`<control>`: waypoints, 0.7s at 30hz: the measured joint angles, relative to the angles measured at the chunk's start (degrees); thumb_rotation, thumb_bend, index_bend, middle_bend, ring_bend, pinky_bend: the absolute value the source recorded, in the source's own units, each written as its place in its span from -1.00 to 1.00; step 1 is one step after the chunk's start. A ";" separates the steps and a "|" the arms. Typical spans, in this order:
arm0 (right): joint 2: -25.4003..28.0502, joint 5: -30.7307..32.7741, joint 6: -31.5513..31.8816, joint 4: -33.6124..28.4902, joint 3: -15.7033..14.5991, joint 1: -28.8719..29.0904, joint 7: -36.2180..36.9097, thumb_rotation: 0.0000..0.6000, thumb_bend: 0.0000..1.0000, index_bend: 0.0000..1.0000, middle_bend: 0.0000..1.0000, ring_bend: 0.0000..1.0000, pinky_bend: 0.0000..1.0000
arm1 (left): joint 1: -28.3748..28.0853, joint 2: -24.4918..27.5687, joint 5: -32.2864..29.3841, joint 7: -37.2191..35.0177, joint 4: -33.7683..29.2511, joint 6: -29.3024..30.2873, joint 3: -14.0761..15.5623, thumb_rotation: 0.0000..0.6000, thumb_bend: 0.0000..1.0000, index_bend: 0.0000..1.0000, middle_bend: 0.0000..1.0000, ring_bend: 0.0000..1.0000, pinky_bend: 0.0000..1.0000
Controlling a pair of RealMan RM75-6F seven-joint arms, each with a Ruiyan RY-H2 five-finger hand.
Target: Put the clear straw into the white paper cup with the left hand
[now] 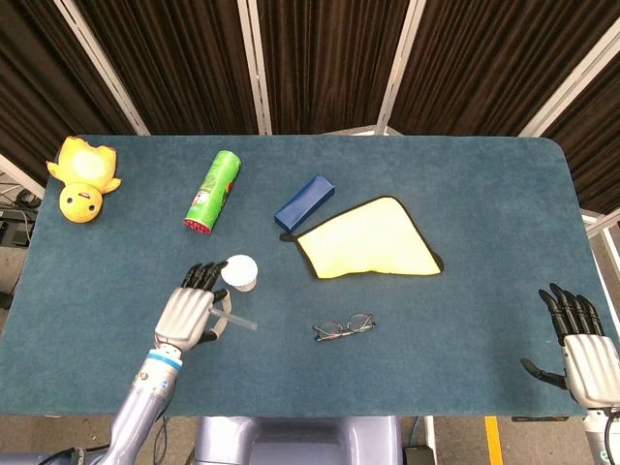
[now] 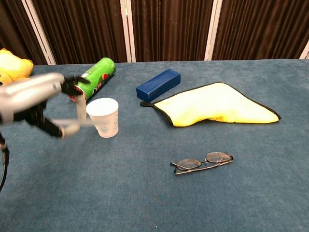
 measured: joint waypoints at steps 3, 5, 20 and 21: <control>0.06 -0.02 -0.07 0.02 -0.02 0.03 0.20 1.00 -0.85 -1.00 -1.00 -1.00 -1.00 | -0.90 0.64 -4.19 -3.14 -1.52 -0.57 -4.22 1.00 -0.16 0.09 -0.95 -1.00 -1.00; 0.12 -0.02 -0.16 0.05 -0.03 0.07 0.41 1.00 -0.85 -1.00 -1.00 -1.00 -1.00 | -1.54 0.74 -7.05 -5.07 -2.03 -1.10 -6.58 1.00 -0.15 0.09 -0.94 -1.00 -1.00; 0.69 0.47 -1.41 -0.44 0.09 0.65 1.21 1.00 -0.84 -1.00 -1.00 -1.00 -1.00 | -8.68 -4.89 -23.49 -28.78 6.65 -11.53 -20.73 1.00 -0.16 0.11 -0.92 -1.00 -1.00; 0.76 0.57 -1.55 -0.55 0.12 0.71 1.22 1.00 -0.84 -1.00 -1.00 -1.00 -1.00 | -9.07 -5.29 -23.01 -29.48 7.28 -11.90 -20.65 1.00 -0.16 0.11 -0.92 -1.00 -1.00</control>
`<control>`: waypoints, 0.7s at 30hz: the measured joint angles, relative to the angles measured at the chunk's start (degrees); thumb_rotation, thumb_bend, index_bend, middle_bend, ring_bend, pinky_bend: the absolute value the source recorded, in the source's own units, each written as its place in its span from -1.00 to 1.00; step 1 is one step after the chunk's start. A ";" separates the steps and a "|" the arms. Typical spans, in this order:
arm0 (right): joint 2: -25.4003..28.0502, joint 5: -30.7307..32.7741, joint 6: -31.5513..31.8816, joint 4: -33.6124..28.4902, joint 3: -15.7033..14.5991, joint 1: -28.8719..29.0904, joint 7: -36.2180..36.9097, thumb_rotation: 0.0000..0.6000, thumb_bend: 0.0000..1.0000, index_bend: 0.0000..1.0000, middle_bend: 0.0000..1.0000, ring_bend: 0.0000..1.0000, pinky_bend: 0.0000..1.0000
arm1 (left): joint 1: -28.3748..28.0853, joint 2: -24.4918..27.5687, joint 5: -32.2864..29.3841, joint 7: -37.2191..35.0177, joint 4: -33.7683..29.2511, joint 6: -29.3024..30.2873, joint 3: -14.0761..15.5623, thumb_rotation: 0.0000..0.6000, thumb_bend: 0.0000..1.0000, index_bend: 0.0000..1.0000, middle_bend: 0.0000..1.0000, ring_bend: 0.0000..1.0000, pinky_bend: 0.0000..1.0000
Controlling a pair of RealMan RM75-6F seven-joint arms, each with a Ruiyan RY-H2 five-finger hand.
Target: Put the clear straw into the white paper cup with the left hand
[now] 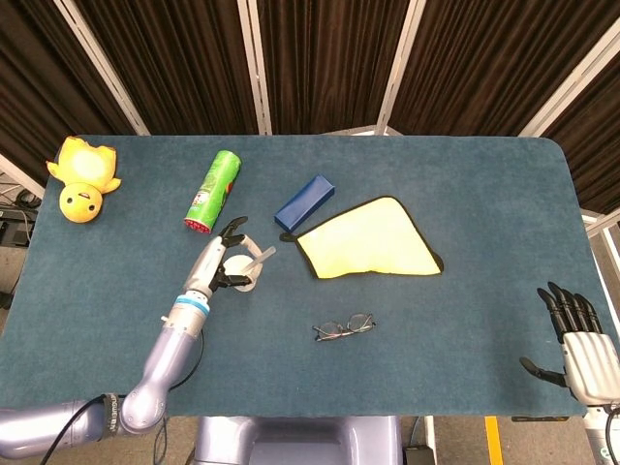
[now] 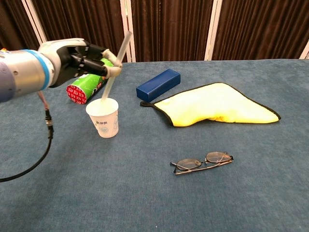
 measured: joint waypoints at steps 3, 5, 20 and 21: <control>0.11 0.20 -0.26 -0.21 0.04 0.11 -0.05 1.00 -0.84 -1.00 -1.00 -1.00 -1.00 | -0.70 -0.66 0.81 -1.01 1.47 -0.52 0.71 1.00 -0.15 0.11 -0.92 -1.00 -1.00; 0.16 0.31 -0.37 -0.33 0.08 0.16 -0.10 1.00 -0.84 -1.00 -1.00 -1.00 -1.00 | -0.97 -0.94 1.11 -1.59 2.29 -0.61 1.15 1.00 -0.15 0.11 -0.92 -1.00 -1.00; 0.17 0.54 -0.42 -0.69 0.12 0.16 -0.54 1.00 -0.84 -1.00 -1.00 -1.00 -1.00 | -0.26 -0.84 5.18 -9.99 8.57 -4.42 3.86 1.00 -0.15 0.11 -0.92 -1.00 -1.00; 0.17 0.54 -0.42 -0.69 0.12 0.16 -0.54 1.00 -0.84 -1.00 -1.00 -1.00 -1.00 | -0.12 -1.01 5.74 -10.92 9.35 -4.78 4.14 1.00 -0.15 0.11 -0.92 -1.00 -1.00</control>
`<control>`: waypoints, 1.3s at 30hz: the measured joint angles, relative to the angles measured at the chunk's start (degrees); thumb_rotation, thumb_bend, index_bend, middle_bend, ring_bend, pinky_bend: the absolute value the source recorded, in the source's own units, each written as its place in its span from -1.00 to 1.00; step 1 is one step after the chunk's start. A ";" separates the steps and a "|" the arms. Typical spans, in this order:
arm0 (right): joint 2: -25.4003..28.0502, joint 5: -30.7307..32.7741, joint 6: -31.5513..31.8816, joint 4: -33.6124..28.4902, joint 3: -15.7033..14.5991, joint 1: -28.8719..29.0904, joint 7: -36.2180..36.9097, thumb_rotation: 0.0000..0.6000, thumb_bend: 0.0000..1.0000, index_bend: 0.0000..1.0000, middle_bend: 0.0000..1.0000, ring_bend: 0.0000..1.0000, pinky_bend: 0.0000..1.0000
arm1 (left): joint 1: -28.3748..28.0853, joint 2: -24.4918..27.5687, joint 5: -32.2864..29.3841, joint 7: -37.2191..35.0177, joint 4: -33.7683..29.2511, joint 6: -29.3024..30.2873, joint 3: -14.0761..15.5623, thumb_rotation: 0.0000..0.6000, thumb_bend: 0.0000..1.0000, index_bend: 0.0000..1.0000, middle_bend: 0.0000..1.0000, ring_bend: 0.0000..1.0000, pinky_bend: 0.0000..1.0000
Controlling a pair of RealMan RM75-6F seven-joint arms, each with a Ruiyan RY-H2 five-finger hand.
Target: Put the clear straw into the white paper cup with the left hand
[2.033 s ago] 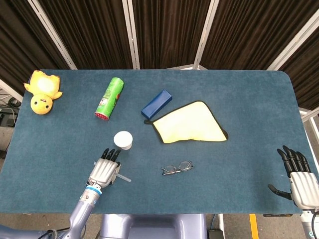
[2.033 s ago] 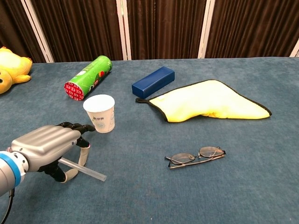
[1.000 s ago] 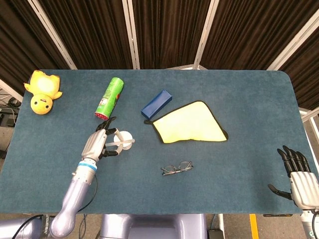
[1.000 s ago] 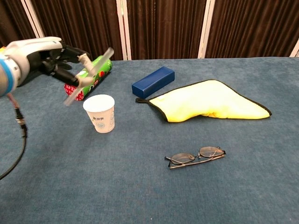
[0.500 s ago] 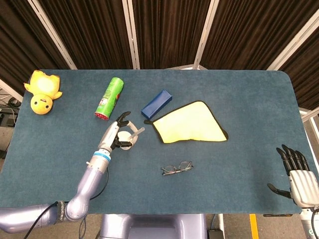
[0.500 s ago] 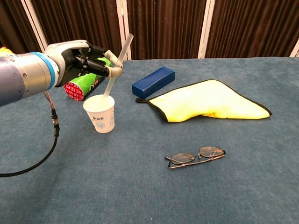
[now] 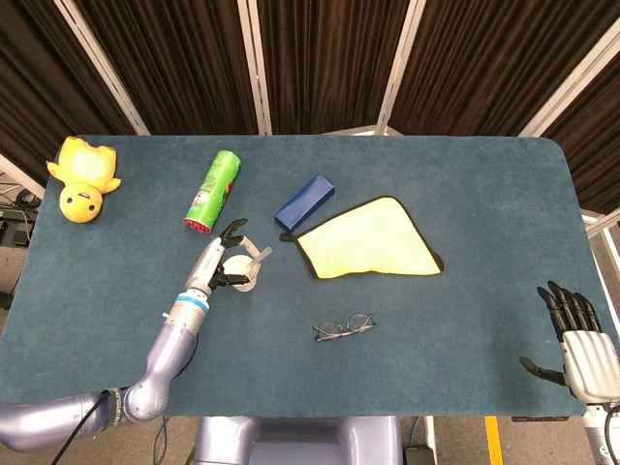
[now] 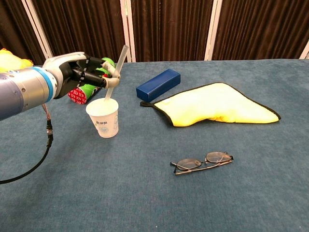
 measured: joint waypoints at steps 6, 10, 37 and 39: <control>0.00 0.02 -0.02 0.02 0.00 0.01 0.09 1.00 -0.84 -1.00 -1.00 -1.00 -1.00 | 0.80 -1.04 3.16 -4.45 2.87 -1.39 1.05 1.00 -0.15 0.07 -0.94 -1.00 -1.00; 0.02 0.04 -0.07 0.02 0.00 0.03 0.11 1.00 -0.84 -1.00 -1.00 -1.00 -1.00 | 1.49 -1.57 5.00 -6.67 3.88 -1.70 1.68 1.00 -0.17 -0.09 -0.99 -1.00 -1.00; -0.26 -0.14 0.55 0.21 -0.08 -0.27 -0.21 1.00 -0.84 -1.00 -1.00 -1.00 -1.00 | 7.63 9.91 18.59 -3.16 -3.34 4.34 7.69 1.00 -0.30 -0.46 -1.00 -1.00 -1.00; -0.33 -0.17 0.69 0.23 -0.08 -0.33 -0.36 1.00 -0.85 -1.00 -1.00 -1.00 -1.00 | 8.44 12.57 19.56 1.30 -4.77 5.72 9.30 1.00 -0.30 -0.48 -1.00 -1.00 -1.00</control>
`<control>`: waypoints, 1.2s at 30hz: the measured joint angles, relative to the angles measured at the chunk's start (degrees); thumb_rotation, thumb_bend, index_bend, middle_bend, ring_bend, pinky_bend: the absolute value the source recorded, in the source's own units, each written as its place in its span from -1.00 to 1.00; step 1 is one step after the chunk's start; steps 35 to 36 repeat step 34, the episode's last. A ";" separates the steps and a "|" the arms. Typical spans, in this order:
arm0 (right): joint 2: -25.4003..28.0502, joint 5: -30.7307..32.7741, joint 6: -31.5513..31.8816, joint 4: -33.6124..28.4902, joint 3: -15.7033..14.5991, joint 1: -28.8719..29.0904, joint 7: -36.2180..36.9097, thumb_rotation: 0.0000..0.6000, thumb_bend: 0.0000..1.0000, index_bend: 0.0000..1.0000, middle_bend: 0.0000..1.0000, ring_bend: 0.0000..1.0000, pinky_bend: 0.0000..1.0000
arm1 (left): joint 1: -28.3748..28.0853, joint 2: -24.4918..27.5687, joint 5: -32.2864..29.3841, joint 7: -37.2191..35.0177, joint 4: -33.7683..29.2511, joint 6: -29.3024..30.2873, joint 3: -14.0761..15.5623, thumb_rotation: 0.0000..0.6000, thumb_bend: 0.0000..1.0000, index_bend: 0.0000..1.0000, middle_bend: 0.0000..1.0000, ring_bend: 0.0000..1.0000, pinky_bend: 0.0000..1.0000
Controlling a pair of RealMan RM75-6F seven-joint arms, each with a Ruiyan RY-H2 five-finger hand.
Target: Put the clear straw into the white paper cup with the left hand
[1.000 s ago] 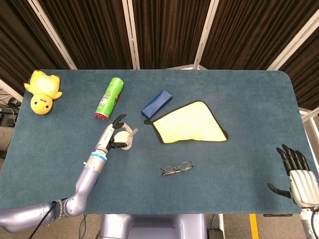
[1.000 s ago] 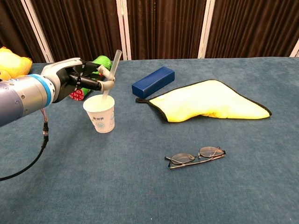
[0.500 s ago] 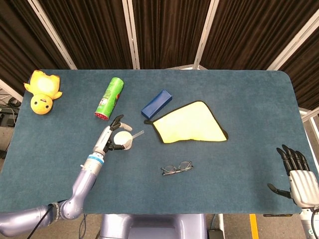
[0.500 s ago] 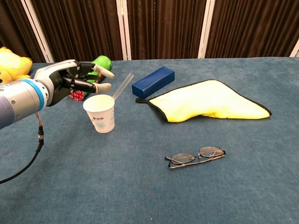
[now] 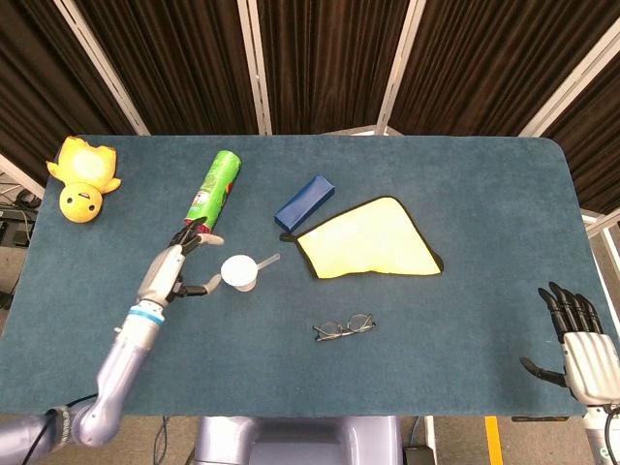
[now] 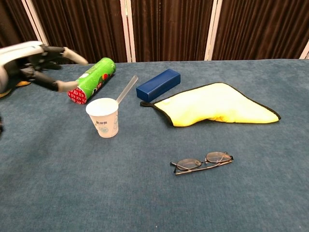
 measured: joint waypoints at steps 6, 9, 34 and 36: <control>-0.23 -0.05 0.42 0.01 -0.01 -0.24 -0.42 1.00 -0.85 -1.00 -1.00 -1.00 -1.00 | 3.57 7.45 4.29 16.22 -3.86 6.61 6.68 1.00 -0.30 -0.59 -1.00 -1.00 -1.00; -0.32 -0.08 0.59 0.11 -0.02 -0.34 -0.47 1.00 -0.85 -1.00 -1.00 -1.00 -1.00 | 6.71 10.04 7.52 20.90 -5.22 11.20 10.87 1.00 -0.30 -0.66 -1.00 -1.00 -1.00; -0.30 -0.50 0.81 0.20 -0.12 -0.46 -0.30 1.00 -0.85 -1.00 -1.00 -1.00 -1.00 | 18.20 13.77 21.90 16.41 3.73 20.18 19.53 1.00 -0.30 -0.79 -1.00 -1.00 -1.00; -0.30 -0.50 0.81 0.20 -0.12 -0.46 -0.30 1.00 -0.85 -1.00 -1.00 -1.00 -1.00 | 18.20 13.77 21.90 16.41 3.73 20.18 19.53 1.00 -0.30 -0.79 -1.00 -1.00 -1.00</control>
